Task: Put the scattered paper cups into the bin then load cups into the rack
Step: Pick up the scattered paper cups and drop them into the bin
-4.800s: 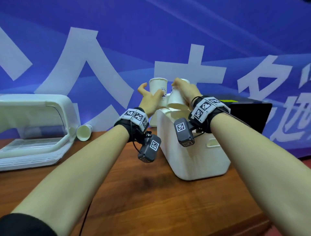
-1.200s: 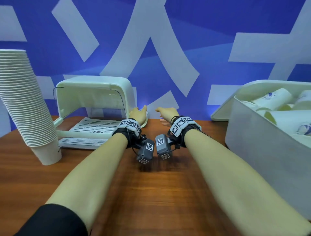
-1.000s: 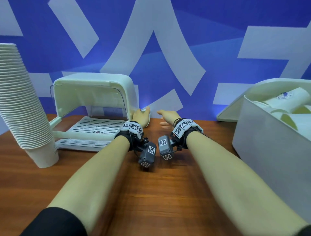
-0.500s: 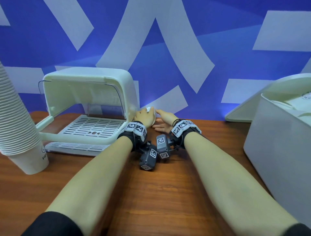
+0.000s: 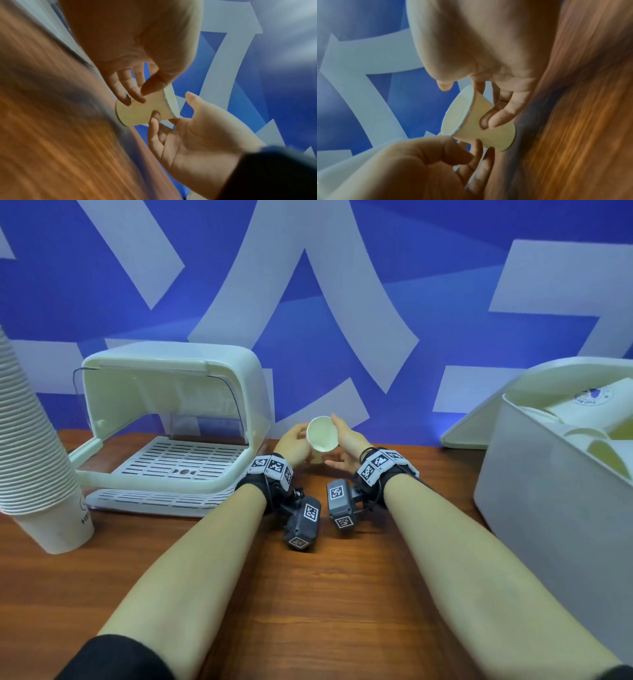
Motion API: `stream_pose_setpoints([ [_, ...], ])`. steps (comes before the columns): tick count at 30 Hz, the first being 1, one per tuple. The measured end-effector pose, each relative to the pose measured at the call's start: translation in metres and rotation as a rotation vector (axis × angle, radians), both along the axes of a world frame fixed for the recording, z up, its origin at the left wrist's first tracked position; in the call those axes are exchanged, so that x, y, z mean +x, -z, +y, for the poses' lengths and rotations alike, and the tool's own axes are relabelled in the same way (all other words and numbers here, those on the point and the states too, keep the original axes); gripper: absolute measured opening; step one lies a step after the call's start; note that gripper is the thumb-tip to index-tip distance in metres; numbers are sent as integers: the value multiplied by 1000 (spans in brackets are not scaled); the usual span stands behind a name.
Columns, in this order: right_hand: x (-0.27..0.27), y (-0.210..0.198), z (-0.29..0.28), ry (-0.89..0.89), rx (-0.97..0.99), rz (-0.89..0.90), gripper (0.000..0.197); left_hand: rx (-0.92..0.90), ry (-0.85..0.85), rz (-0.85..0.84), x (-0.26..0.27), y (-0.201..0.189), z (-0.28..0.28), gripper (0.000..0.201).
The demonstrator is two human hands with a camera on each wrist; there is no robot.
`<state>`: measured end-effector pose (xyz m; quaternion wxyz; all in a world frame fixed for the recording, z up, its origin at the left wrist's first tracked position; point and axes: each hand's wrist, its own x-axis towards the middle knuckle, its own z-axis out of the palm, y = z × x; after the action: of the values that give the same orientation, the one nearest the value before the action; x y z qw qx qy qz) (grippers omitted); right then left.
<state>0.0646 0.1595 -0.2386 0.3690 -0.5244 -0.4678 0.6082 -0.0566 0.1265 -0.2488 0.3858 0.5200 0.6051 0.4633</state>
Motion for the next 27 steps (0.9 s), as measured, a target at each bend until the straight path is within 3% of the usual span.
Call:
stream_pose_setpoints([
  [5,19,-9,-16,-75,40,-72,67,-17,88,96,11,-5,-13,66],
  [11,48,-27,-46,-151,180,-286,53,48,89,79,26,-26,-34,49],
  [15,58,-43,-63,-65,194,-239,74,54,147,-23,41,-43,-52,28],
  [19,72,-64,-83,-7,223,-175,81,110,190,-55,58,-62,-70,38],
  [22,86,-82,-99,40,247,-174,85,167,210,-83,72,-77,-82,30],
  [27,108,-114,-134,80,297,-159,56,240,271,-111,94,-102,-102,29],
])
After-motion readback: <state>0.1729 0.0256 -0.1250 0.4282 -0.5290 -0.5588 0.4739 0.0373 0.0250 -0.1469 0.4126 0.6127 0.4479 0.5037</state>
